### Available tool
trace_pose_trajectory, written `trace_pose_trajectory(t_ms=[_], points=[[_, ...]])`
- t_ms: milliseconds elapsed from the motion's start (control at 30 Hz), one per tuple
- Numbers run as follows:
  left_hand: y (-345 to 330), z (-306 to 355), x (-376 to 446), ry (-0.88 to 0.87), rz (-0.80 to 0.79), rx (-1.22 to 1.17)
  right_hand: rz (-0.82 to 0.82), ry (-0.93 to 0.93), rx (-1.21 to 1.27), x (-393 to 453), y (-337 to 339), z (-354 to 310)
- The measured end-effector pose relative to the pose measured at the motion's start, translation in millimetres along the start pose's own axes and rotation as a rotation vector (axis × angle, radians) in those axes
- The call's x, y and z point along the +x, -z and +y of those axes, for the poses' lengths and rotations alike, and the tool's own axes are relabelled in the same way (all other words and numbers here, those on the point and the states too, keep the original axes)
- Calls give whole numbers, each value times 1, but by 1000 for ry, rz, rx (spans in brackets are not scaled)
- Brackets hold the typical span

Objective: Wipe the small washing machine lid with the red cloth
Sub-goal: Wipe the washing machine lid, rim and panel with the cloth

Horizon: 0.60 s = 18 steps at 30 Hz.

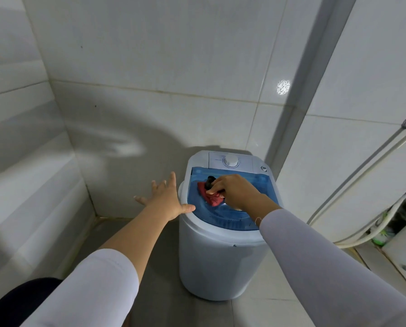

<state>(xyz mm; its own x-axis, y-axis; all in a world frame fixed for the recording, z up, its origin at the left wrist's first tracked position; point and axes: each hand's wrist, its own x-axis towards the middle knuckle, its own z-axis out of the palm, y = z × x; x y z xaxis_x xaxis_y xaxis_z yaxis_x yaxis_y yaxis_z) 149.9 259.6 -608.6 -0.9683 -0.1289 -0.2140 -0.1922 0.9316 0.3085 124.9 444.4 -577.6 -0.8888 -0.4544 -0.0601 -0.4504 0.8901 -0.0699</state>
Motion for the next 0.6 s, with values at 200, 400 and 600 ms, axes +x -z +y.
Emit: trace_pose_trajectory(t_ms=[200, 400, 600], points=[[0, 2, -3, 8, 17, 21, 32, -76, 49, -12, -1, 17], [1, 4, -5, 8, 38, 55, 59, -158, 92, -21, -5, 40], [1, 5, -2, 20, 35, 86, 59, -259, 104, -36, -5, 62]])
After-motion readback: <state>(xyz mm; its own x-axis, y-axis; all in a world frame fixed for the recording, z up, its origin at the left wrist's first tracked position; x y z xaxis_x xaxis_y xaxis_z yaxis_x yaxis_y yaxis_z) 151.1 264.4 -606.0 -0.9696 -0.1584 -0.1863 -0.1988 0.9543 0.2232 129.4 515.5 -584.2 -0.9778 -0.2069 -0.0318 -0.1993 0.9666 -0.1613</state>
